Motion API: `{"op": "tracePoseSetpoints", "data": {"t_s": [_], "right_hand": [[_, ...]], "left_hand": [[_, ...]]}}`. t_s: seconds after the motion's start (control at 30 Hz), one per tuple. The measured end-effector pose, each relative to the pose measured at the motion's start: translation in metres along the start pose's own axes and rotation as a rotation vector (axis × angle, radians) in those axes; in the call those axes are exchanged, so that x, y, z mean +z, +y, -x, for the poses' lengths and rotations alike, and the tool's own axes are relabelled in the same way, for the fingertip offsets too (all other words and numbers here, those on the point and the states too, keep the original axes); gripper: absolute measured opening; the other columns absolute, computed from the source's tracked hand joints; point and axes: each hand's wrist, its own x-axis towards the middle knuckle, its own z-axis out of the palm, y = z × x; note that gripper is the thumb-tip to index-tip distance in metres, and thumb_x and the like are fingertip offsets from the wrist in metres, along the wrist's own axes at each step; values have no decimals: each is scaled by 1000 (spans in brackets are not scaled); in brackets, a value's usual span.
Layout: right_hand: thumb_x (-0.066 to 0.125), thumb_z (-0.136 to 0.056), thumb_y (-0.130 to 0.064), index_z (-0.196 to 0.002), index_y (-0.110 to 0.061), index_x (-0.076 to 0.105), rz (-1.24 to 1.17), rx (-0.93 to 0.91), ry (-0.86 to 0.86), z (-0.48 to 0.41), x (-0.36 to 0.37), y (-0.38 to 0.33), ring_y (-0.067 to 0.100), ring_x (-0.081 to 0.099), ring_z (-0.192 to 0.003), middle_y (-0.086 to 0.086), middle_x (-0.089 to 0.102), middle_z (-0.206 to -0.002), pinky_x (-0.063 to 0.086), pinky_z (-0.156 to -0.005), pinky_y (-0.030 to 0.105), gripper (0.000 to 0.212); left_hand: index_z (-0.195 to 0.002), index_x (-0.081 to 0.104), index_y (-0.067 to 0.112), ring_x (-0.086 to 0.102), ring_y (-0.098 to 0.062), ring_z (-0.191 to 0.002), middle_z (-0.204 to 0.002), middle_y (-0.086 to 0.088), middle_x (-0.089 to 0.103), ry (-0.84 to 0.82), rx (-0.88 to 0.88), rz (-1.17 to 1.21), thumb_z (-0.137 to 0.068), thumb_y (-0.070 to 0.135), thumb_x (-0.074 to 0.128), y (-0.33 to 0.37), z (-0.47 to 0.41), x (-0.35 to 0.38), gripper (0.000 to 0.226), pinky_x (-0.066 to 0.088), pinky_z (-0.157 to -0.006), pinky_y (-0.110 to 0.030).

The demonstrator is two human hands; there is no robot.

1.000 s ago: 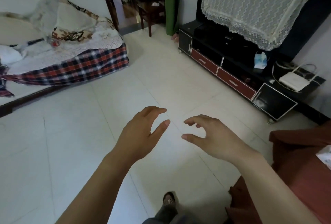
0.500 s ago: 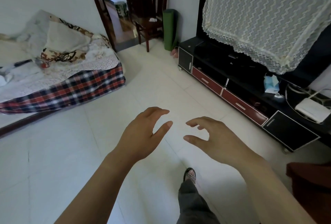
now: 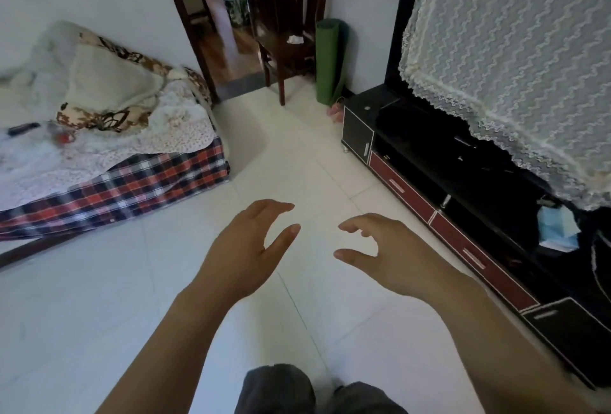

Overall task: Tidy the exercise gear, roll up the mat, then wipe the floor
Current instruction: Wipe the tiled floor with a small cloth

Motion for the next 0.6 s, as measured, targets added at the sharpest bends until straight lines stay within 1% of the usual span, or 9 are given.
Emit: {"op": "tracePoseSetpoints", "data": {"t_s": [0.17, 0.27, 0.43, 0.53, 0.6], "right_hand": [[58, -83, -54, -123, -35, 51, 32, -42, -15, -97, -38, 18, -2, 47, -108, -19, 52, -121, 36, -89, 17, 45], [59, -83, -52, -122, -34, 52, 34, -56, -4, -164, -56, 27, -2, 47, -105, -18, 52, -120, 35, -85, 15, 44], [61, -84, -48, -123, -30, 53, 39, -56, 38, -290, -98, 35, -3, 44, -103, -15, 53, -121, 34, -86, 15, 44], [61, -82, -50, -122, -33, 53, 14, -16, 62, -361, -132, 41, -1, 46, -107, -16, 53, -121, 40, -94, 22, 44], [61, -81, -51, -122, -34, 53, 2, 2, 88, -406, -153, 48, 0, 49, -109, -17, 53, -119, 43, -96, 27, 44]], "left_hand": [[-132, 44, 35, 46, -6, -121, -136, 16, 44, 25, -63, 45, -84, 61, 31, -24, -88, 2, 56, 45, -94, -29], [-132, 44, 34, 45, -6, -121, -138, 14, 44, 22, -50, 54, -85, 59, 33, -44, -155, 4, 55, 42, -95, -25], [-130, 46, 34, 47, -7, -119, -134, 15, 46, 27, 8, 65, -87, 59, 32, -79, -293, -6, 52, 46, -92, -28], [-131, 47, 32, 47, -8, -120, -135, 13, 46, 5, 52, 55, -86, 59, 32, -89, -379, -21, 54, 45, -96, -29], [-131, 47, 31, 47, -8, -120, -135, 12, 47, 13, 70, 56, -86, 60, 31, -95, -431, -32, 56, 43, -98, -28]]}}
